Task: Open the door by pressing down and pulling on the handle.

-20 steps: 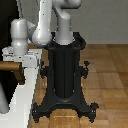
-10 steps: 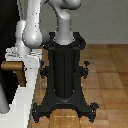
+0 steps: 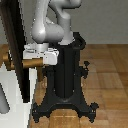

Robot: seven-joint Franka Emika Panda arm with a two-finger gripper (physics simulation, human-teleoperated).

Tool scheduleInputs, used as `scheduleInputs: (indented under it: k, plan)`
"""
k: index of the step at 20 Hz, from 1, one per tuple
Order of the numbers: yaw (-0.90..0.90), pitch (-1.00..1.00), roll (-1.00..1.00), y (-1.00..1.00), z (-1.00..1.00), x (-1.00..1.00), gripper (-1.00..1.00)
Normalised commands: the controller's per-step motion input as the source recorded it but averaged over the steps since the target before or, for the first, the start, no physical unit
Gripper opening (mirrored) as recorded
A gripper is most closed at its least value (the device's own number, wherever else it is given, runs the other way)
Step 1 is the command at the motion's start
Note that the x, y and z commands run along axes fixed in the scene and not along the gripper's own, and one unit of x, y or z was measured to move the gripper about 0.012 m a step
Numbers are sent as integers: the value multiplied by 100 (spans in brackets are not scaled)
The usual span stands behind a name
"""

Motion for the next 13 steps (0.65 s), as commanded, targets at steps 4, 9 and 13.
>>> scheduleInputs:
  k: [4,9,13]
  plan:
    - [0,0,0,100,0,0,-100]
    - [0,0,0,80,0,0,-100]
    - [0,0,0,0,0,0,-100]
